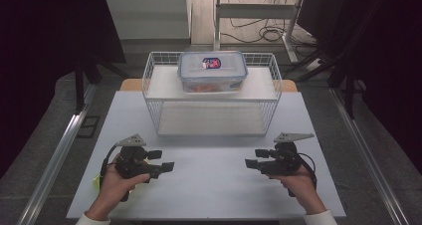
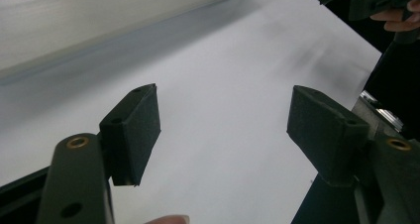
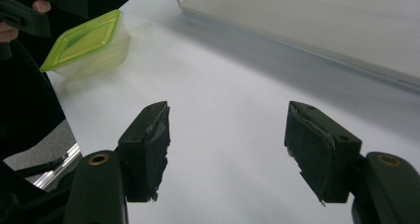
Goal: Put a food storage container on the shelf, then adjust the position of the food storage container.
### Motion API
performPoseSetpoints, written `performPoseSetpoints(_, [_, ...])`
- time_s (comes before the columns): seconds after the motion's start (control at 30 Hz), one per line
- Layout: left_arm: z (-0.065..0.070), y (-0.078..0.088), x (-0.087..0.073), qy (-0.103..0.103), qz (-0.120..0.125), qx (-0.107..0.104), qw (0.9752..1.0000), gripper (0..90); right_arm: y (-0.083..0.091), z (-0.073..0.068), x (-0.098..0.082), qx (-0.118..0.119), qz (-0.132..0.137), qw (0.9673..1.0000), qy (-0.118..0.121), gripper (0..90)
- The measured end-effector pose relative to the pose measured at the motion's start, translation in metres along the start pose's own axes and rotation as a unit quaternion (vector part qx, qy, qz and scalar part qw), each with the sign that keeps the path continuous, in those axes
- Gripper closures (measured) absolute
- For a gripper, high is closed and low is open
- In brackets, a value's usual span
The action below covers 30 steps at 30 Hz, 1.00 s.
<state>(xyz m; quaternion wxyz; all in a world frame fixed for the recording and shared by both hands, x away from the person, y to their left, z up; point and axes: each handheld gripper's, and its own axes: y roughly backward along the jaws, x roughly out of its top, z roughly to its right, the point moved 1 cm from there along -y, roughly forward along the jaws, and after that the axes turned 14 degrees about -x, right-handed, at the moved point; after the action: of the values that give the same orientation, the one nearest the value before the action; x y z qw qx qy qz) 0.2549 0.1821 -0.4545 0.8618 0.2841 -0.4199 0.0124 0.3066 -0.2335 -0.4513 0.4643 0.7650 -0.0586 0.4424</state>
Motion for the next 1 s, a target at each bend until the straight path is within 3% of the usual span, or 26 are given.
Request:
performPoseSetpoints(0.33, [0.010,0.021,-0.012,-0.005,0.005,0.029,0.9996,28.8,0.003,-0.004,-0.005,-0.002,0.001,1.0000,0.003,34.1])
performPoseSetpoints(0.4, [0.010,0.023,-0.014,-0.004,0.002,0.034,0.9994,37.8,0.003,-0.004,-0.005,-0.001,0.002,1.0000,0.002,34.1])
performPoseSetpoints(0.47, [0.010,0.027,-0.020,-0.007,-0.009,0.052,0.9986,46.9,0.002,-0.003,-0.007,0.003,0.004,1.0000,0.001,33.8])
performPoseSetpoints(0.57, [0.008,0.034,-0.024,-0.007,-0.018,0.052,0.9984,68.6,0.001,-0.003,-0.007,0.003,0.003,1.0000,0.001,33.8])
performPoseSetpoints(0.67, [0.006,0.042,-0.028,0.001,-0.010,0.060,0.9981,86.3,0.002,-0.003,-0.007,0.002,0.004,1.0000,0.000,33.7])
performPoseSetpoints(0.87, [0.001,0.063,-0.043,0.018,-0.005,0.082,0.9965,89.8,0.005,-0.003,-0.008,0.002,0.006,1.0000,-0.001,33.5])
performPoseSetpoints(1.0, [-0.004,0.082,-0.054,0.037,0.012,0.110,0.9932,89.9,0.004,-0.002,-0.008,0.000,0.005,1.0000,-0.002,33.4])
